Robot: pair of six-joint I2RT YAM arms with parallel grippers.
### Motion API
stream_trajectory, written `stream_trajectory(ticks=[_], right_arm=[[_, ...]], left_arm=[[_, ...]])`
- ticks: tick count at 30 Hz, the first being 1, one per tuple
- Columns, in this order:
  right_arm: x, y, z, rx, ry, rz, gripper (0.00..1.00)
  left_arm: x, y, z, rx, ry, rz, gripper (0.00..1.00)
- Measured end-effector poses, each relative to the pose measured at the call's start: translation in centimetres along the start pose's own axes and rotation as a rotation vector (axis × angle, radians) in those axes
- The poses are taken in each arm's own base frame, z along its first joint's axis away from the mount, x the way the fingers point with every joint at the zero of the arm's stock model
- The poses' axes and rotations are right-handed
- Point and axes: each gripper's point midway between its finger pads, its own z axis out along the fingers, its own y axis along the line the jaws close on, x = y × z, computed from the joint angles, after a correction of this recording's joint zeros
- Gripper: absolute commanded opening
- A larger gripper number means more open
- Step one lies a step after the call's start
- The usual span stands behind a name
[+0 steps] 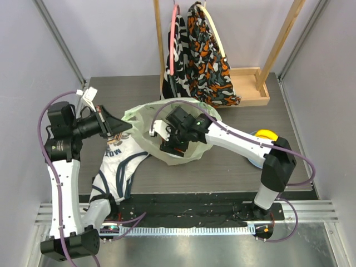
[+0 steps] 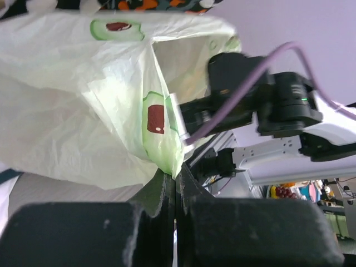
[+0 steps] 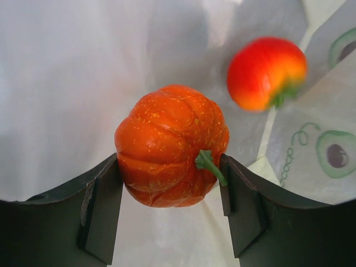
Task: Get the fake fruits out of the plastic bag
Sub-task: Take out the fake fruit from the plastic bag, then place the fake fruit on the plate.
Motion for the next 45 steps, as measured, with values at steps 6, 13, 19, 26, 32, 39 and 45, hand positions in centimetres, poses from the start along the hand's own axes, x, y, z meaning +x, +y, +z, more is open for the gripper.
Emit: stream_trajectory(ticks=[6,13,19,26,32,39,45], right_arm=[[-0.3,0.8,-0.2,-0.062,0.052,-0.040,0.18],[-10.2,-0.2,-10.7,0.040,-0.291,-0.121,0.17],[-10.5,1.4,-22.6,0.159,-0.484,-0.191,0.09],[10.7,-1.5,-23.9,0.405,-0.013,-0.011,0.01],[26.0,1.2,-20.1,0.319,0.410,0.140,0.01],[30.9,3.6,-19.0,0.279,0.536,0.163,0.01],[32.2,1.6,-17.4,0.298,0.560,0.148,0.01]], left_arm=[[-1.9,-1.6,-0.4,0.008,-0.075,0.035,0.00],[-0.9,0.8,0.4,-0.029,-0.061,-0.048,0.00],[-0.6,1.3,0.5,-0.041,-0.058,-0.085,0.00],[-0.3,1.4,0.4,-0.046,-0.066,-0.079,0.00],[0.2,1.7,0.5,-0.049,-0.063,-0.088,0.00],[0.7,2.2,0.6,-0.053,-0.054,-0.106,0.00],[1.1,2.7,0.7,-0.057,-0.047,-0.121,0.00]])
